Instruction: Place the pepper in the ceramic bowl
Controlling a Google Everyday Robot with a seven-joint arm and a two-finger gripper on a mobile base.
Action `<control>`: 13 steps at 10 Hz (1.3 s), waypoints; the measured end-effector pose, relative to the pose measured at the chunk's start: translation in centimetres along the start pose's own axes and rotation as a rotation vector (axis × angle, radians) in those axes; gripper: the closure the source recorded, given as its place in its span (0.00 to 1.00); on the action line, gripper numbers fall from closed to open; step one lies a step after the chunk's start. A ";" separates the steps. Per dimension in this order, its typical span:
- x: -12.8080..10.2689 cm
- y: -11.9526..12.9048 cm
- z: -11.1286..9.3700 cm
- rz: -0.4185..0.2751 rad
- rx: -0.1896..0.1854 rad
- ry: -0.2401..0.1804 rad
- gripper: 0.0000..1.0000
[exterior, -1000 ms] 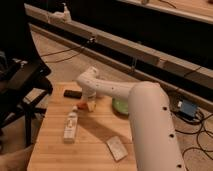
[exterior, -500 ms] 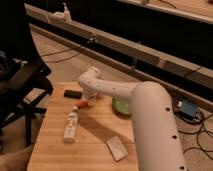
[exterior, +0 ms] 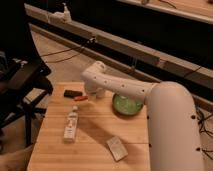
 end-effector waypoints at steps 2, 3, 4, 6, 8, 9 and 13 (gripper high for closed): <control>1.8 -0.3 -3.0 0.014 0.025 -0.008 1.00; 3.3 -0.3 -3.9 0.026 0.024 0.000 1.00; 5.6 -0.1 -4.6 0.048 0.016 0.023 1.00; 9.6 0.4 -5.7 0.094 0.000 0.063 1.00; 14.0 0.7 -6.4 0.148 -0.020 0.123 1.00; 15.4 0.6 -6.5 0.164 -0.027 0.149 1.00; 22.2 1.0 -6.3 0.285 -0.072 0.259 1.00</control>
